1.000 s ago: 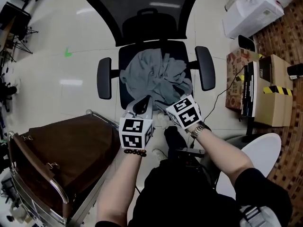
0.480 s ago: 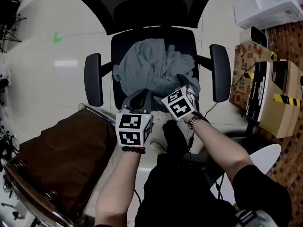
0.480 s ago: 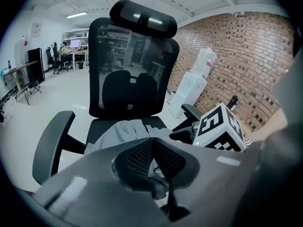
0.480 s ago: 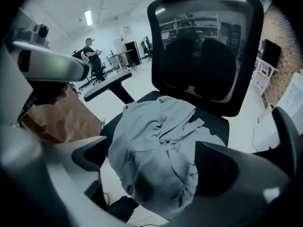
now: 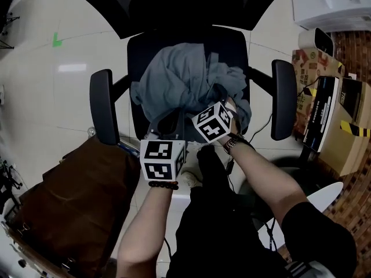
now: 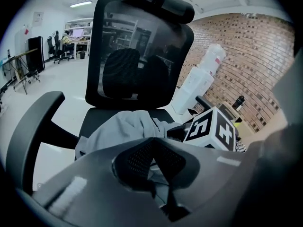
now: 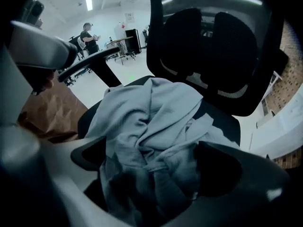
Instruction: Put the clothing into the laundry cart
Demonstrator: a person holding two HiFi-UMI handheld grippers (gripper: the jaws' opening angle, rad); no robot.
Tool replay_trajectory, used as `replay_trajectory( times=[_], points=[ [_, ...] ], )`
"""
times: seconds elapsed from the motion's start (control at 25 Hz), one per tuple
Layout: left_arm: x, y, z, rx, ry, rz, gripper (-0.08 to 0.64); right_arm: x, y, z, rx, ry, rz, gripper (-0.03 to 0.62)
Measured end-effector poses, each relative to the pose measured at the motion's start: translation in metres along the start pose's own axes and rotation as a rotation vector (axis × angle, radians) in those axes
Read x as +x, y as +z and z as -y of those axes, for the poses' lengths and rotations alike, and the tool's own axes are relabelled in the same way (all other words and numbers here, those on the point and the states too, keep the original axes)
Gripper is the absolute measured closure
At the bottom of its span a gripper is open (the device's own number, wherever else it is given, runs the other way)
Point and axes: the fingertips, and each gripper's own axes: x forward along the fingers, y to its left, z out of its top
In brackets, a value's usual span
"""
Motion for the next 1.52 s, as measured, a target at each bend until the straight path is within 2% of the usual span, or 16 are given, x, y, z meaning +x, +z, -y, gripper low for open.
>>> replay_trajectory(
  times=[0.08,0.2,0.4,0.68,0.84,1.0,1.28,1.4,1.52],
  points=[
    [0.013,-0.017,-0.011,-0.026,-0.005,-0.009,0.558,0.026,-0.015,-0.002,-0.012,-0.008,-0.031,0.003],
    [0.028,-0.024,-0.019,-0.042,-0.008,-0.02,0.558,0.048,-0.027,0.002,-0.016,-0.012,-0.067,0.003],
    [0.044,-0.026,-0.026,-0.051,-0.014,-0.027,0.558,0.069,-0.038,0.012,-0.035,-0.034,-0.113,0.003],
    [0.056,-0.039,-0.034,-0.07,-0.016,-0.047,0.558,0.1,-0.055,0.022,-0.128,-0.108,-0.18,0.003],
    [0.056,-0.046,-0.04,-0.08,-0.006,-0.054,0.558,0.104,-0.055,0.022,-0.138,-0.111,-0.204,0.018],
    [0.057,-0.049,-0.041,-0.086,-0.006,-0.06,0.558,0.1,-0.049,0.026,-0.131,-0.119,-0.18,0.099],
    [0.056,-0.05,-0.036,-0.085,-0.011,-0.06,0.558,0.087,-0.04,0.037,-0.102,-0.141,-0.132,0.354],
    [0.051,-0.047,-0.034,-0.084,-0.01,-0.054,0.558,0.079,-0.036,0.035,-0.091,-0.135,-0.094,0.407],
    [0.045,-0.041,-0.03,-0.081,-0.006,-0.044,0.558,0.063,-0.029,0.032,-0.066,-0.126,-0.051,0.422]
  ],
)
